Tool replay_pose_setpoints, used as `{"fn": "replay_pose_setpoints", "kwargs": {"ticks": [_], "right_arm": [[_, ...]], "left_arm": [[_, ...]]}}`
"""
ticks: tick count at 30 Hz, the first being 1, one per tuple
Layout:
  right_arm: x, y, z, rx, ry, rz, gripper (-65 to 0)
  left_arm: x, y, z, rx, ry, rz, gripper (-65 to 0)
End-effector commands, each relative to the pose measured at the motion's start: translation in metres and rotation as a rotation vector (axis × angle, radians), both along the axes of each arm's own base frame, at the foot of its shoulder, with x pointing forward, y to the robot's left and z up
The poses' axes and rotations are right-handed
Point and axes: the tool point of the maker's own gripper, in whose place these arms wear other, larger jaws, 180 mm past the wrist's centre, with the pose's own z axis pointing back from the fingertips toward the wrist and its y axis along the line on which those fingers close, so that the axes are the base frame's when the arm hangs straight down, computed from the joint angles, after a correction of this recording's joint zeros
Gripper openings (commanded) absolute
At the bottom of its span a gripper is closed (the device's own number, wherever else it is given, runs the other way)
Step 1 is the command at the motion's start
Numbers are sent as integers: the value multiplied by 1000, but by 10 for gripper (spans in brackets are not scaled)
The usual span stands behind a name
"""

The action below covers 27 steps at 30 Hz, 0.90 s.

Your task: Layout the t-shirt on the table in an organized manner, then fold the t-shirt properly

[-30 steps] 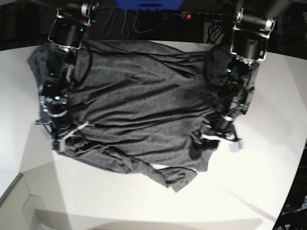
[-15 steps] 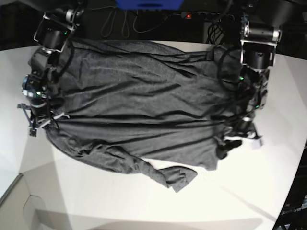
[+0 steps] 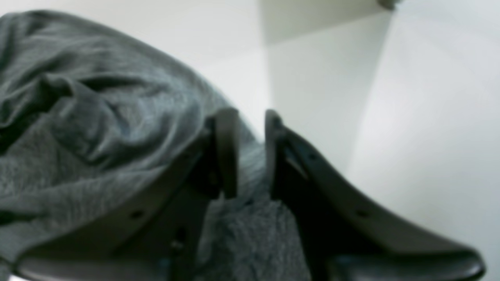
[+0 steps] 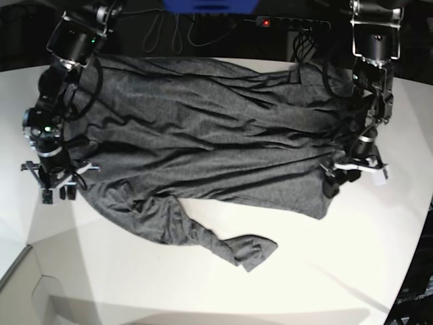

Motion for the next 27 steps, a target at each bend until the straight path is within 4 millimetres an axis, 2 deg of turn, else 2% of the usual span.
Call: {"fn": "replay_pose_setpoints", "kwargs": {"ticks": [1,3,5,8,10,14,20,24,27], "right_arm": [[9,1,21,-13,-61,22,-472],[6,11,22,-15,-61,68,-435],[4,11,23,-21,-61,76,-402],[3,11,34,-38,-85,77,-368],[5,15,41,-44,-102,91,-348],[29,67,49,-24,-129,215,-310],[68,169,31,54,-77,446,-302],[94,205,17,145,-15,487,-304],[105,216,2,187,43,499,-305]], "left_arm": [[18,2,33,6,-101,-3,-109],[24,-5,52,8,-152,-21,-109],[27,-12,68,9,-194,-38,-109],[31,-18,87,13,-240,-53,-109],[28,-18,91,17,-250,-57,-109],[20,7,95,18,-263,15,-109],[-29,47,76,43,-207,113,-109],[-63,68,71,26,-181,170,-109],[-87,86,68,16,-165,223,-109]]}}
